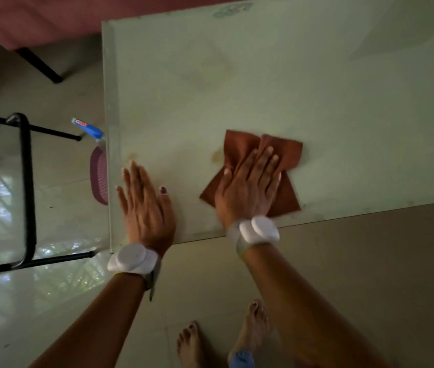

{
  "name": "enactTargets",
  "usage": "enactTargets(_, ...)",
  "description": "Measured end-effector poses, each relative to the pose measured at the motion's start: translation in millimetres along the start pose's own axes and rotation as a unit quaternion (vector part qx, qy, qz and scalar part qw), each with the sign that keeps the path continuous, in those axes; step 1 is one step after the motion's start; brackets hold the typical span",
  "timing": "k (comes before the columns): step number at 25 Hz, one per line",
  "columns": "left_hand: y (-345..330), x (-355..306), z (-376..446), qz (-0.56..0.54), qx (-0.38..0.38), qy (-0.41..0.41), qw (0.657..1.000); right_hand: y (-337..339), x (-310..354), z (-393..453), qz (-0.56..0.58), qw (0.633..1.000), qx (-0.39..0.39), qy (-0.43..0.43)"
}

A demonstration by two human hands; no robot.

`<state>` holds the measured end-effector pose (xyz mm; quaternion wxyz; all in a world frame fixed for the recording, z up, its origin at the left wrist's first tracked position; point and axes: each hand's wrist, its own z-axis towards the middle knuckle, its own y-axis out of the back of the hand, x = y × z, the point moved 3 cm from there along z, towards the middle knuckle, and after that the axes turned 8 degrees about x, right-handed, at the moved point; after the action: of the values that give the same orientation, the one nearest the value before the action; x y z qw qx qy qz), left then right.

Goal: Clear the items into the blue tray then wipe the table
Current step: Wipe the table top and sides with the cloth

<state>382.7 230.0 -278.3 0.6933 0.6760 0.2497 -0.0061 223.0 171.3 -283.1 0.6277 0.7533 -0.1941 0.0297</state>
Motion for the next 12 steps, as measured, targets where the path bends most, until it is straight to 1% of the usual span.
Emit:
enactTargets(2, 3, 23, 4, 0.003, 0.012, 0.03, 0.999, -5, 27, 30, 0.001, 1.0, -0.004, 0.03)
enactTargets(3, 3, 27, 5, 0.002, 0.015, 0.03, 0.999, -8, 41, 41, -0.005, 0.998, -0.001, 0.056)
enactTargets(5, 1, 28, 5, 0.002, 0.017, 0.019, 1.0, -17, 70, 46, -0.03, 0.989, 0.016, 0.141)
enactTargets(6, 0, 26, 5, -0.004, 0.012, 0.014, 1.0, -20, 81, 41, -0.041, 0.979, 0.029, 0.197)
enactTargets(8, 3, 26, 3, -0.029, 0.003, 0.017, 0.999, -26, 92, 13, -0.076, 0.946, 0.064, 0.309)
enactTargets(9, 4, 27, 3, -0.04, 0.006, 0.02, 0.999, -27, 89, -5, -0.092, 0.93, 0.077, 0.346)
enactTargets(10, 4, 30, 3, -0.047, 0.01, 0.025, 0.999, -27, 79, -21, -0.095, 0.925, 0.082, 0.359)
enactTargets(11, 4, 32, 3, -0.052, 0.011, 0.028, 0.998, -26, 65, -35, -0.088, 0.933, 0.078, 0.341)
enactTargets(12, 5, 32, 3, -0.055, 0.005, 0.027, 0.998, -25, 47, -48, -0.079, 0.95, 0.064, 0.296)
